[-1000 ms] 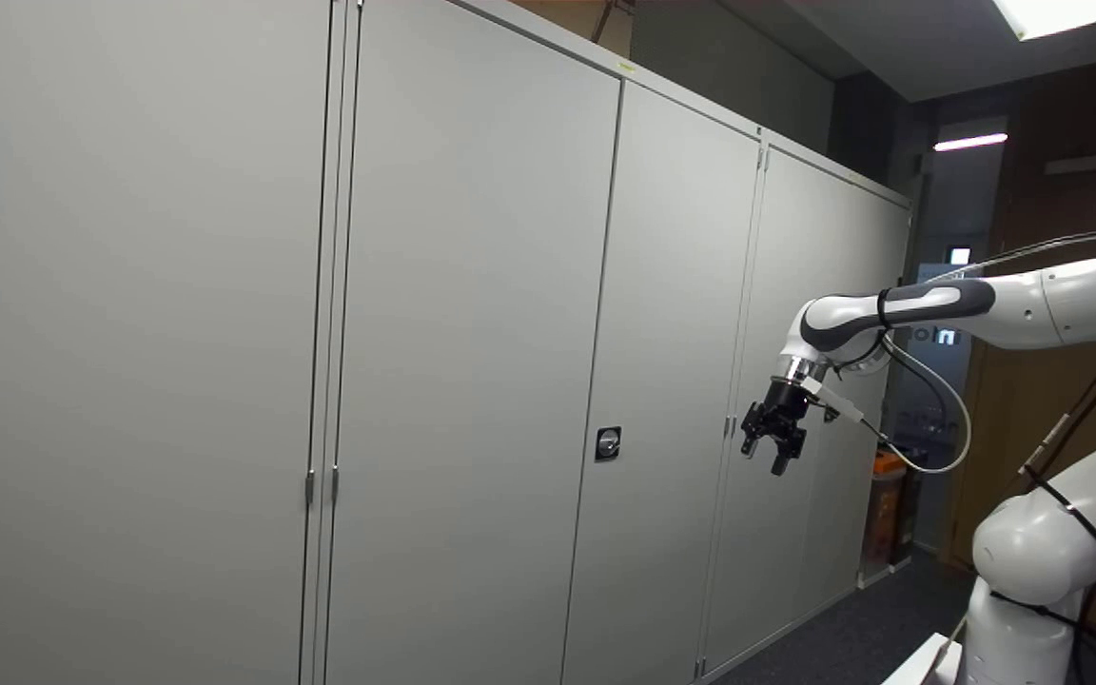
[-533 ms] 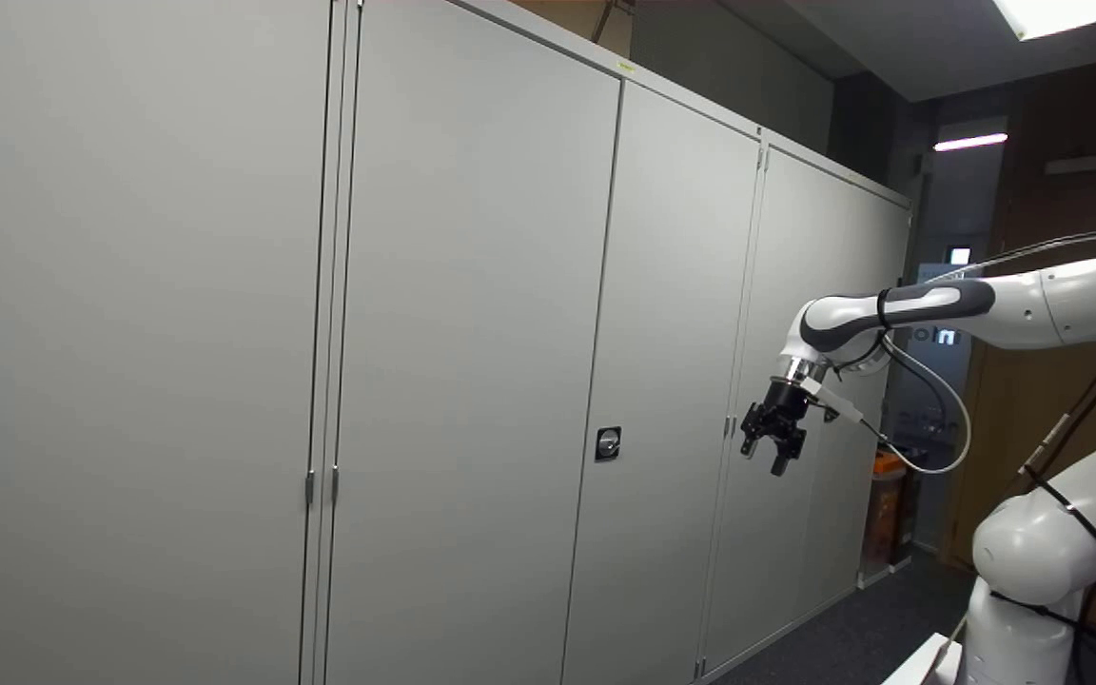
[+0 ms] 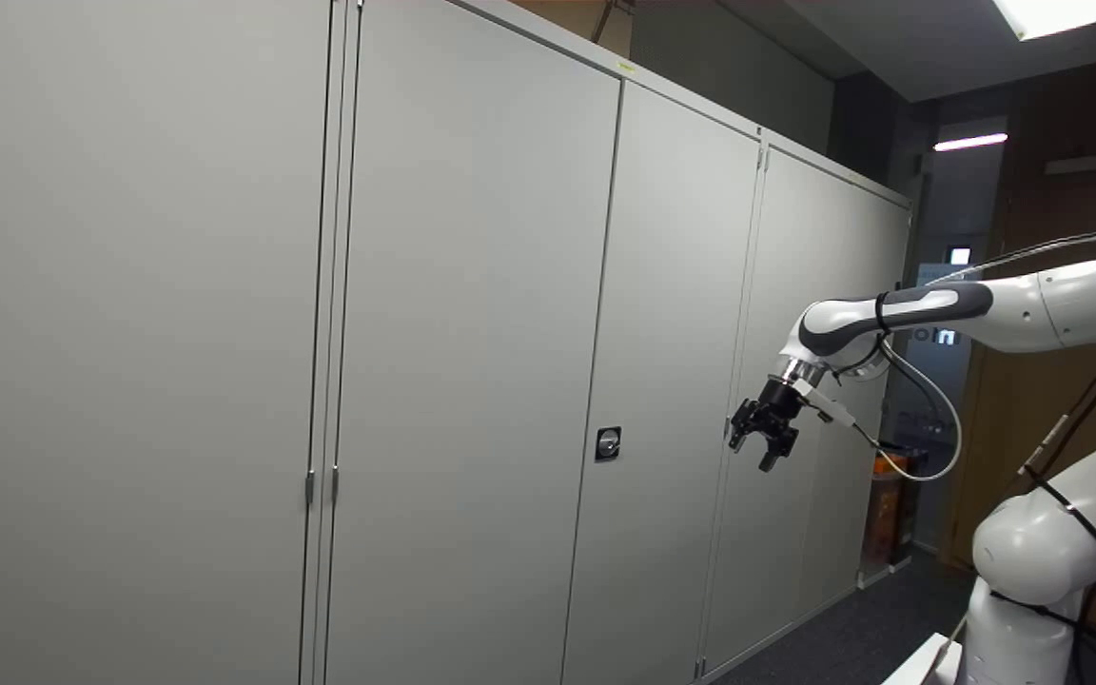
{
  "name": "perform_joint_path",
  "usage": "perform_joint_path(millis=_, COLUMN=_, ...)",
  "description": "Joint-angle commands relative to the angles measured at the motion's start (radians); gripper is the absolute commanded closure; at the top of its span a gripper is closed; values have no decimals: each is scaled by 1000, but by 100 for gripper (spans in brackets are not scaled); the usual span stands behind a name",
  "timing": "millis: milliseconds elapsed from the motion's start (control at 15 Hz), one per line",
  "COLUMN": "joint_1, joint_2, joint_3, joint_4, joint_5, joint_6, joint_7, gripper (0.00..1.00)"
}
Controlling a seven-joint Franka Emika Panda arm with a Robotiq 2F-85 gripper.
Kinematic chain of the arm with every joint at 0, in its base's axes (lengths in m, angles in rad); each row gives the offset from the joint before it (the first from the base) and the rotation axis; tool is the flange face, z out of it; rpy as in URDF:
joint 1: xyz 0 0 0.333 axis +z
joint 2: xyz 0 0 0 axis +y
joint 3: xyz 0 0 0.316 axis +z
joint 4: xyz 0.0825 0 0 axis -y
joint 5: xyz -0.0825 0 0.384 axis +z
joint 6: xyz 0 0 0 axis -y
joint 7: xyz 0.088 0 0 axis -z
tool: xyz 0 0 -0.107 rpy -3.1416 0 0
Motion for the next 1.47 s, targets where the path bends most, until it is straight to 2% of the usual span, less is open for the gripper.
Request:
perform_joint_path(millis=0, joint_1=-6, joint_2=6, joint_3=11, joint_4=-7, joint_5=52, joint_6=80, joint_7=28, gripper=0)
perform_joint_path(millis=400, joint_1=-5, joint_2=43, joint_3=-2, joint_4=3, joint_5=137, joint_6=205, joint_7=69, gripper=0)
perform_joint_path(millis=1400, joint_1=-13, joint_2=161, joint_3=-55, joint_4=28, joint_5=334, joint_6=501, joint_7=29, gripper=0)
